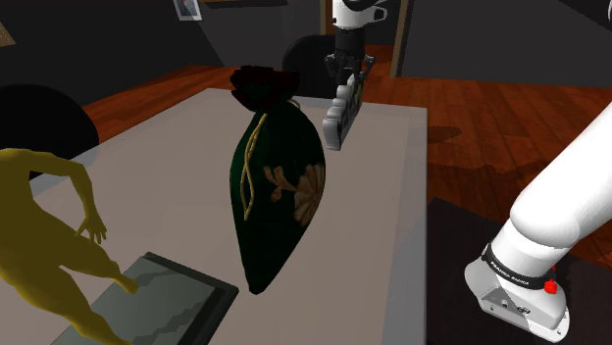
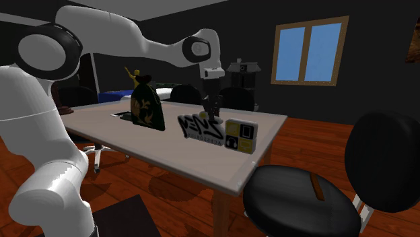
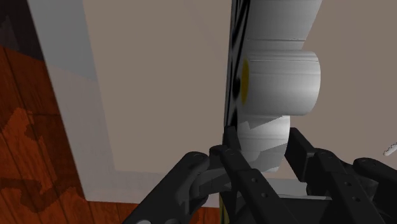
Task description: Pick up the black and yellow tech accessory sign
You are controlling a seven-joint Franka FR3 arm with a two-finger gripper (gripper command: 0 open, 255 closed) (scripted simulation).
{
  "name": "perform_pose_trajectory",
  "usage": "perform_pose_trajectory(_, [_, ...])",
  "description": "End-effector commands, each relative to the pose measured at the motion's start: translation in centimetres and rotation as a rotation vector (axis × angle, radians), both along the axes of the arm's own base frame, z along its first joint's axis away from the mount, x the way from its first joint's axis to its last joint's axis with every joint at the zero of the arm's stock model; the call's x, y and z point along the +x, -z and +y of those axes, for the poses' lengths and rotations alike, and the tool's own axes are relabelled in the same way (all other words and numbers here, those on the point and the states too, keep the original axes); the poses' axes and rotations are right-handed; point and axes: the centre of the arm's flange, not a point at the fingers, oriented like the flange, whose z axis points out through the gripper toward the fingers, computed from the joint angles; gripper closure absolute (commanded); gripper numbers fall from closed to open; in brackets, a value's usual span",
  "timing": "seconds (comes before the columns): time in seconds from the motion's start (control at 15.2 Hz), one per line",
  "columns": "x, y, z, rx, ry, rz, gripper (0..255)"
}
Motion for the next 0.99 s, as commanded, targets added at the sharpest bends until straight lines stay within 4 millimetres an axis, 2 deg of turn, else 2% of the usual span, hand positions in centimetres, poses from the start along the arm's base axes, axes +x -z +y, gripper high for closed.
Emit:
perform_pose_trajectory(0.0, [0.0, 0.1, 0.0, 0.0, 0.0, 0.0, 255])
perform_pose_trajectory(0.46, [0.0, 0.0, 0.0, 0.0, 0.0, 0.0, 255])
perform_pose_trajectory(0.92, [0.0, -3.7, 0.0, 0.0, 0.0, 0.0, 255])
